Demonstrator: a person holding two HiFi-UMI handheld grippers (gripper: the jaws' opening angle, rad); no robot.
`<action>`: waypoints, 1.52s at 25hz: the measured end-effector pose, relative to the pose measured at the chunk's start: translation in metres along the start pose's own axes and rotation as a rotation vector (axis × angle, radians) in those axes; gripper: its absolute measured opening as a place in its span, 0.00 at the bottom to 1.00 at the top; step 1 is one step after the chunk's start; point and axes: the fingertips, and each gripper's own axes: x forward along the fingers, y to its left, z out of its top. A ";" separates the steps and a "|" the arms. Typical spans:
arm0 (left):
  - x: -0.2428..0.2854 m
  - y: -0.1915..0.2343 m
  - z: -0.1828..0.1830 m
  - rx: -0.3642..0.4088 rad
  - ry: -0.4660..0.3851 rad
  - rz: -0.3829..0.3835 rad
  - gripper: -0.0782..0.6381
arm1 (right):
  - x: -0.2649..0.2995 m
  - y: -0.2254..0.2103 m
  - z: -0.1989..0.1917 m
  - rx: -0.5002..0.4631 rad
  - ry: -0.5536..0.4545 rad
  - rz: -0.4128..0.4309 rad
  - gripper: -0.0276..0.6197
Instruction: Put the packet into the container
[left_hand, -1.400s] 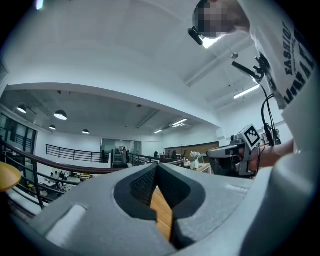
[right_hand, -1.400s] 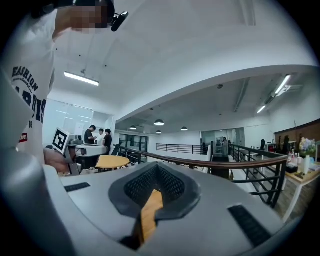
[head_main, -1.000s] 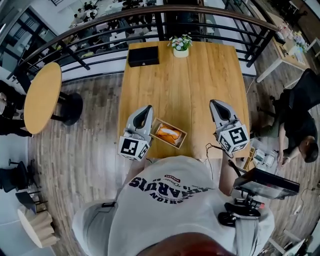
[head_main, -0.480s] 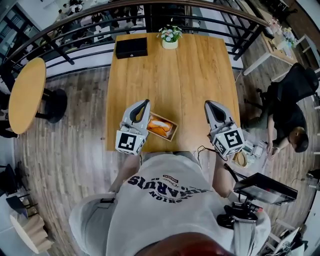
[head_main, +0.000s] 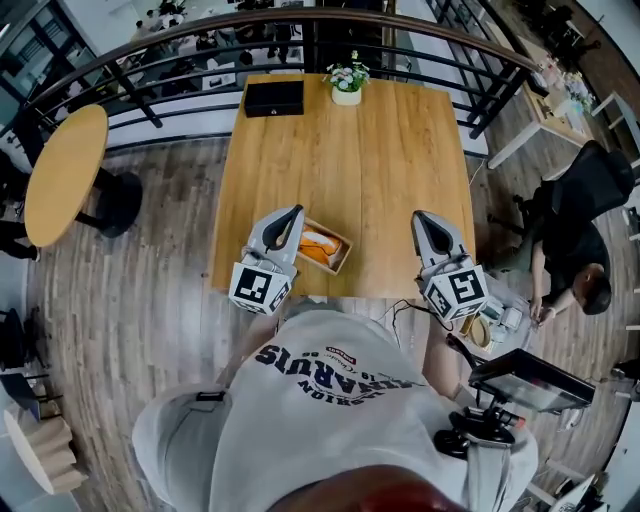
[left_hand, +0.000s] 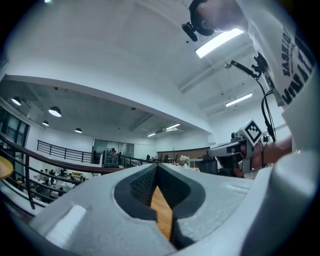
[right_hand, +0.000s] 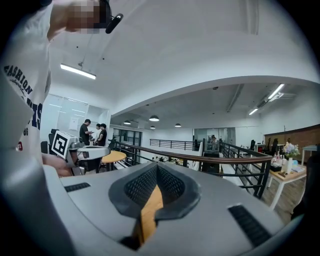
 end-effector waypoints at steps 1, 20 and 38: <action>-0.005 -0.009 0.002 -0.002 -0.002 0.007 0.11 | -0.010 0.001 0.000 0.002 -0.006 0.001 0.05; -0.104 -0.267 0.016 0.010 0.026 -0.036 0.11 | -0.294 0.043 -0.039 0.070 -0.041 -0.029 0.05; -0.227 -0.337 0.033 0.012 0.049 -0.043 0.11 | -0.372 0.131 -0.059 0.069 0.005 -0.031 0.05</action>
